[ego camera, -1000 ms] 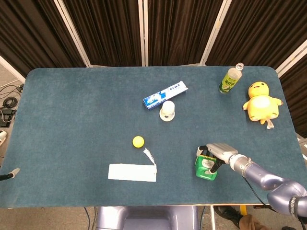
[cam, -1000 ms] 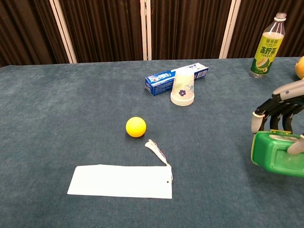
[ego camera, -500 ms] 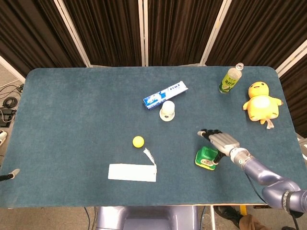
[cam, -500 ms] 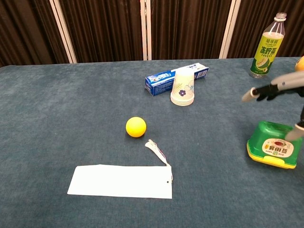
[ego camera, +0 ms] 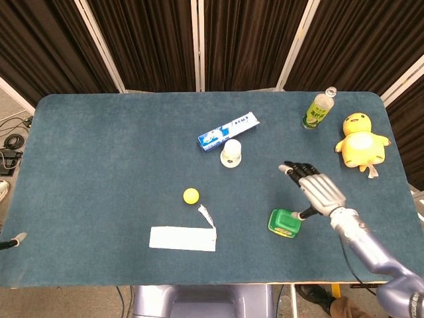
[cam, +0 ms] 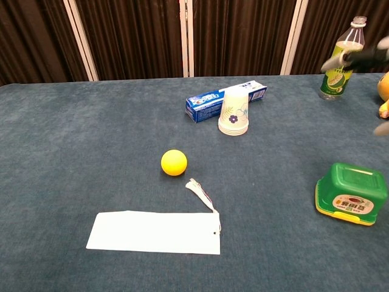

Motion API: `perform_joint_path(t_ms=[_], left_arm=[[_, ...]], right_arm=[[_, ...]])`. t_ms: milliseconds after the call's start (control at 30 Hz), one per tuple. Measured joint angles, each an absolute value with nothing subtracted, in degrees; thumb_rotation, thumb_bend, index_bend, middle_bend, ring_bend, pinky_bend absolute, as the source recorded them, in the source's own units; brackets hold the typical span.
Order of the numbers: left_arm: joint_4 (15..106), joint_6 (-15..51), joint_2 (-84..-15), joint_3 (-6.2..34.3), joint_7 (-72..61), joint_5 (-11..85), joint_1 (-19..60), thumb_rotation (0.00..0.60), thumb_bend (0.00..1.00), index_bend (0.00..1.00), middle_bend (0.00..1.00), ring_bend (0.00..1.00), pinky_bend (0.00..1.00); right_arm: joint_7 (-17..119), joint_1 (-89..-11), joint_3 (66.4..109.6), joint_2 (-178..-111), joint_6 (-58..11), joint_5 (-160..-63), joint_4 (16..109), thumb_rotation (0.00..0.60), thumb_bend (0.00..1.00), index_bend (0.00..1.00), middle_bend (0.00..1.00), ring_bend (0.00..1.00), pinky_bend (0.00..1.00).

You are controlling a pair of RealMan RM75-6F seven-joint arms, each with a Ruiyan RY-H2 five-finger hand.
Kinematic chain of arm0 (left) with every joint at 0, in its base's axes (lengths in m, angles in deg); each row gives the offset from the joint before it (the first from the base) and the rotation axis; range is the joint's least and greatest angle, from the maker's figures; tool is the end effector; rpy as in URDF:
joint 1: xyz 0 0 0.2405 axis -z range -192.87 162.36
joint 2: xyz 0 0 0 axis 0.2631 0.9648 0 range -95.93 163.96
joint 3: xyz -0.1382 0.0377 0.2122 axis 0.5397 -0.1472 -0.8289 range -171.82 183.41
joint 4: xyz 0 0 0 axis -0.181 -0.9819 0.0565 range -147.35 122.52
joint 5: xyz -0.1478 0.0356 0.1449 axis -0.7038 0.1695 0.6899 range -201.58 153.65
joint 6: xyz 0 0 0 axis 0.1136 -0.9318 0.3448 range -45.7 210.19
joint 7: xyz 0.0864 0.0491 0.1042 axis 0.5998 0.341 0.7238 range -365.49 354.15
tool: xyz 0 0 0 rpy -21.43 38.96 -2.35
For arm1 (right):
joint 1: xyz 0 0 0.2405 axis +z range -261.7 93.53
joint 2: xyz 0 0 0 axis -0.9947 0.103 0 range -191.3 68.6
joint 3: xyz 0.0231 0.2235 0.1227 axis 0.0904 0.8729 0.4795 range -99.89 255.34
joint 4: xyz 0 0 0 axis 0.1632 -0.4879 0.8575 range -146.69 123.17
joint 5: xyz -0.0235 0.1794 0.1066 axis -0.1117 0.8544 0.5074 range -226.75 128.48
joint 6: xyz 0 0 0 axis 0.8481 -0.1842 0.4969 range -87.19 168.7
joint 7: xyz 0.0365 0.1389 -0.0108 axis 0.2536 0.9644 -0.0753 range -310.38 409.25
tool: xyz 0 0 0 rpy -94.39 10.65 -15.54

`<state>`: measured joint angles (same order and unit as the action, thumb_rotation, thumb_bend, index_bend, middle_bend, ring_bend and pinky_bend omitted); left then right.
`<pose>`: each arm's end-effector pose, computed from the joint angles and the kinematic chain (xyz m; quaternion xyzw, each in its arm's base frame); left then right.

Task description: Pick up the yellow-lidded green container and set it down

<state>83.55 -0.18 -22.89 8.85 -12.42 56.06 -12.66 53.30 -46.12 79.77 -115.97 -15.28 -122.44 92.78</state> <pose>-0.3294 0.1678 0.1943 -0.5460 -0.4467 -0.3678 0.6059 -0.1926 -0.3084 0.1329 0.7250 -0.4259 0.3622 0.4022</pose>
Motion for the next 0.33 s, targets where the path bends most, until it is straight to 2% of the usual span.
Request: perform_joint_path(t_ms=[167,333], left_arm=[[83.6,-1.5,-22.9,8.5,-12.8,57.9,-13.0,0.600,0.00,0.00,0.00,0.00,0.00],[83.7,-2.8,-23.0,8.1,-13.1,59.6,-13.4,0.600,0.00,0.00,0.00,0.00,0.00]], right_arm=[[53.6,-54.1,79.1,-119.1,-32.9,-131.4,85.9,0.600,0.00,0.00,0.00,0.00,0.00],[54.2,-63.3,77.8,-122.9,-46.0,-137.4,78.1,0.600,0.00,0.00,0.00,0.00,0.00]])
